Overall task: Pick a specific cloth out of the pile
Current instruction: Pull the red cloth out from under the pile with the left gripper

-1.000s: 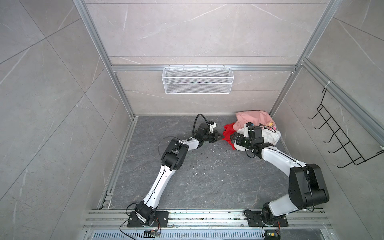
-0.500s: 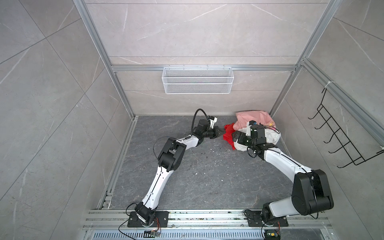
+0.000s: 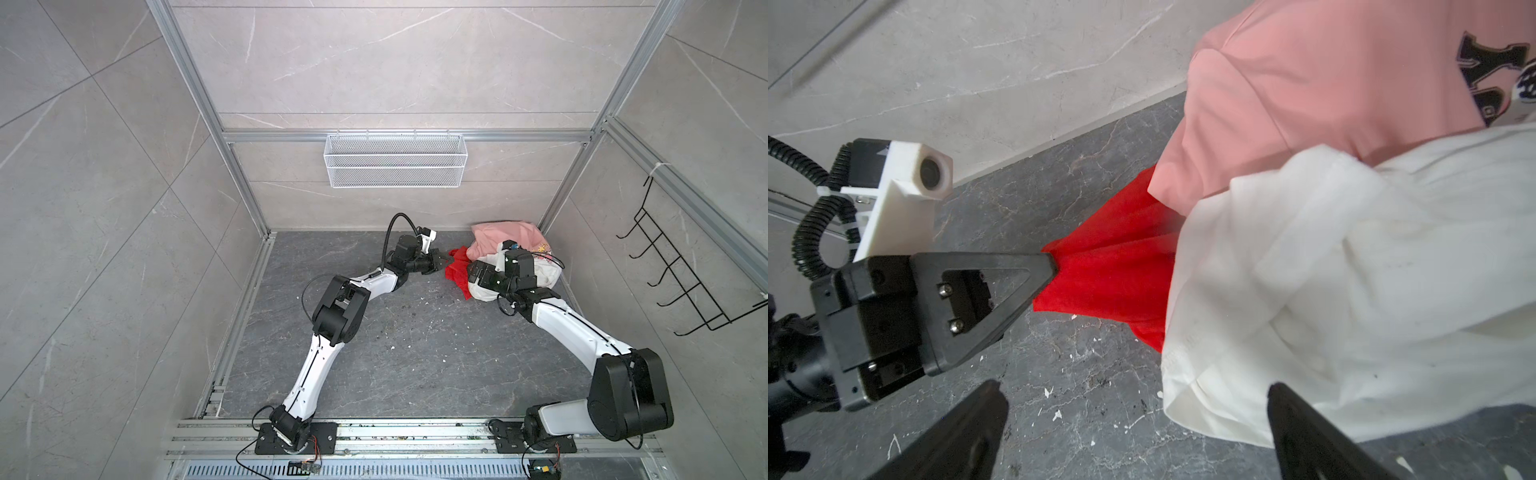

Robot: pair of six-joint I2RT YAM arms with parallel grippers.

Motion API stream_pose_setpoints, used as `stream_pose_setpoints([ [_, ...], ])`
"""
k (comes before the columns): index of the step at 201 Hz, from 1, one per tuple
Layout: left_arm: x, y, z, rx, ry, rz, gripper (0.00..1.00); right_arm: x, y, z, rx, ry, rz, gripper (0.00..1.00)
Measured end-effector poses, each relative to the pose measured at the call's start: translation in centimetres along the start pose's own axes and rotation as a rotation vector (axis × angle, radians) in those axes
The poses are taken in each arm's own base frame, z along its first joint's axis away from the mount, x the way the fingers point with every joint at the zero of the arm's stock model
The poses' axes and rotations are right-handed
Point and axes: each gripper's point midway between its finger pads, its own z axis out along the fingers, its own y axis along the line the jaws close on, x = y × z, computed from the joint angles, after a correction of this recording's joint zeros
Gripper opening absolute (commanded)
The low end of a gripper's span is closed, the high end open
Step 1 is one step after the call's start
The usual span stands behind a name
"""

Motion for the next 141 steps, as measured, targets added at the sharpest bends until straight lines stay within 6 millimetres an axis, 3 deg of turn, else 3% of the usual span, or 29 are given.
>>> stream_pose_setpoints([
  [141,-2.6,-6.8,-0.9,0.054,-0.051,0.075,0.00,-1.3,-0.7,-2.3,0.044,-0.071,-0.003,1.00],
])
